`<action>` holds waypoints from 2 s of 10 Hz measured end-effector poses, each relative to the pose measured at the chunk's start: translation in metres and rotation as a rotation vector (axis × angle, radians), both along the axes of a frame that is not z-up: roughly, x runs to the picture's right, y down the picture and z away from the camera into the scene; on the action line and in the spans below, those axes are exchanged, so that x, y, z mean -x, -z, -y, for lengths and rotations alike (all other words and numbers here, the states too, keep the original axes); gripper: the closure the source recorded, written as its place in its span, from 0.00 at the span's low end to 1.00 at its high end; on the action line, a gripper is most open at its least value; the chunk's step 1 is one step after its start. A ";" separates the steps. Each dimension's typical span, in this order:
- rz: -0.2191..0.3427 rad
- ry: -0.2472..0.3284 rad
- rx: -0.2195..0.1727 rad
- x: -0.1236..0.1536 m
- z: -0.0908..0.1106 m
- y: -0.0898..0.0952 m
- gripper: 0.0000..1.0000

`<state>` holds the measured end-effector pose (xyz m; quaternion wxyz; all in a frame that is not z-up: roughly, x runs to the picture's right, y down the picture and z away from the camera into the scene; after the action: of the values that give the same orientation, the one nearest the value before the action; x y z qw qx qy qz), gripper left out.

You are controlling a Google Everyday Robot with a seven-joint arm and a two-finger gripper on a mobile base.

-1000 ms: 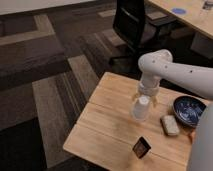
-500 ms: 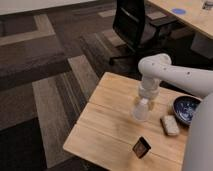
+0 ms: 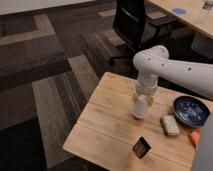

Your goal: Place the ceramic cup over the eraser

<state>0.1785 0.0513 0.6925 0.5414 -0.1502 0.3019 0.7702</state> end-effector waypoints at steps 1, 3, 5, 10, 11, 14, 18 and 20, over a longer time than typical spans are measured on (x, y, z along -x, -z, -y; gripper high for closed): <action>0.000 0.016 -0.004 0.011 0.000 0.015 1.00; 0.018 0.043 -0.026 0.036 0.002 0.053 1.00; 0.064 0.082 -0.040 0.063 0.003 0.072 1.00; 0.053 0.076 -0.035 0.083 -0.023 0.110 1.00; 0.018 0.045 -0.047 0.076 -0.031 0.119 1.00; -0.050 0.004 -0.086 0.065 -0.040 0.144 1.00; -0.149 -0.124 -0.107 0.032 -0.062 0.169 1.00; -0.143 -0.171 -0.093 0.031 -0.076 0.166 1.00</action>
<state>0.1479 0.1268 0.5269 0.4572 -0.0948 0.2897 0.8355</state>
